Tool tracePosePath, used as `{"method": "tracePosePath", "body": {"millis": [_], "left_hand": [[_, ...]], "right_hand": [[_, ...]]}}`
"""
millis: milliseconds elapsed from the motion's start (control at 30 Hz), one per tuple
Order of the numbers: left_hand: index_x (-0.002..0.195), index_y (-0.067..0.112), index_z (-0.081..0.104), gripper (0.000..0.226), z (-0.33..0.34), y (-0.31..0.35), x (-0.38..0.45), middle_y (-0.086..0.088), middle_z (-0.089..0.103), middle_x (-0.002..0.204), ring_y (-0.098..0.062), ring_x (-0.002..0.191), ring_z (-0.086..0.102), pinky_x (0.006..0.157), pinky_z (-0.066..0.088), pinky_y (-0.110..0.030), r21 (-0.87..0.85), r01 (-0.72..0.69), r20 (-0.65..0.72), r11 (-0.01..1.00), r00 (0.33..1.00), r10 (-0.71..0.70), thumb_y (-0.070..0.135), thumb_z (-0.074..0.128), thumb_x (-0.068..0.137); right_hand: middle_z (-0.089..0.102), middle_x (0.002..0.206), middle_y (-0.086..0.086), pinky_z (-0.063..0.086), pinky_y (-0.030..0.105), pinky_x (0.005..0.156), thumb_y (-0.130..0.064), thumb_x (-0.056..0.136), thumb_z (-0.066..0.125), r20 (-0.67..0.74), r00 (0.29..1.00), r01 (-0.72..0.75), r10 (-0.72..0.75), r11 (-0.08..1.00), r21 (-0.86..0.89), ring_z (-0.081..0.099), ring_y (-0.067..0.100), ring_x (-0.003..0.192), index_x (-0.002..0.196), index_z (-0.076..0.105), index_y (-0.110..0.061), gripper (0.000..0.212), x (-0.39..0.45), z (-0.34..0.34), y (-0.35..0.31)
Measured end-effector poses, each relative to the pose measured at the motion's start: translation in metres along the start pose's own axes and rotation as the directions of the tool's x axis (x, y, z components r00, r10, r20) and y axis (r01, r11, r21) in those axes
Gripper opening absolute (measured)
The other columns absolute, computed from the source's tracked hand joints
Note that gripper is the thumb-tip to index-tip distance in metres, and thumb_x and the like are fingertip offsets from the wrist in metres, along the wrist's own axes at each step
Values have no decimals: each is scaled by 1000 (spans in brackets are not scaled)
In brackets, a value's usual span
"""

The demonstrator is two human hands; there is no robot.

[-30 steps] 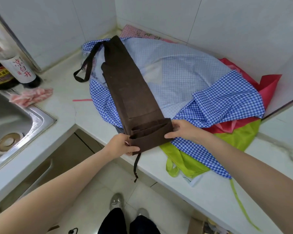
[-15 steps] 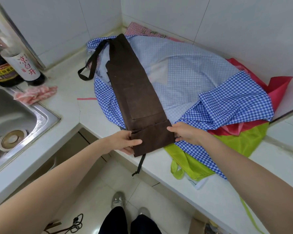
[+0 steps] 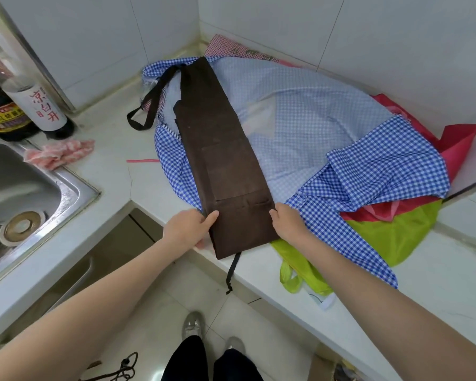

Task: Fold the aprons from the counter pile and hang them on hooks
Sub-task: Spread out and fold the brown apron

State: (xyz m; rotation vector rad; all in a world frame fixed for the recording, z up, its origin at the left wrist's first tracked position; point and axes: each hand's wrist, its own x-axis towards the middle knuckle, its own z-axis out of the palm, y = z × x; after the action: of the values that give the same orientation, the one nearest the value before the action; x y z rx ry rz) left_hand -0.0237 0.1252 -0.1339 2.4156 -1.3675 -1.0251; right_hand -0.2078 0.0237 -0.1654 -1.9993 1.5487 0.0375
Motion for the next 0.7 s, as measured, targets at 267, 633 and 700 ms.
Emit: {"method": "tracePosePath", "body": {"millis": [267, 633, 700], "left_hand": [[151, 17, 8, 74, 42, -1, 6, -7, 3, 158, -29, 146, 2, 117, 7, -39, 626, -631, 326, 458, 746, 581, 61, 23, 93], [149, 17, 20, 86, 24, -22, 11, -4, 16, 156, -21, 141, 17, 115, 11, -26, 424, -580, 211, 695, 810, 547, 65, 36, 80], [144, 18, 32, 89, 14, -24, 11, -2, 32, 149, -17, 135, 30, 110, 20, -21, 301, -563, 164, 769, 825, 540, 68, 36, 71]], "right_hand": [[56, 101, 14, 40, 36, 77, -11, 95, 47, -80, 981, 163, -175, 977, -136, 53, 28, 96, 105, 47, -8, 11, -4, -8, 5], [21, 156, 0, 12, 20, 113, 4, 82, 52, 286, 785, 617, -549, 733, -286, 21, 15, 143, 148, 27, -14, 73, -3, -19, 20], [51, 137, 3, 30, 19, 105, 0, 82, 63, 227, 859, 465, -458, 885, 25, 47, 16, 126, 133, 52, -15, 55, 9, -28, 17]]}}
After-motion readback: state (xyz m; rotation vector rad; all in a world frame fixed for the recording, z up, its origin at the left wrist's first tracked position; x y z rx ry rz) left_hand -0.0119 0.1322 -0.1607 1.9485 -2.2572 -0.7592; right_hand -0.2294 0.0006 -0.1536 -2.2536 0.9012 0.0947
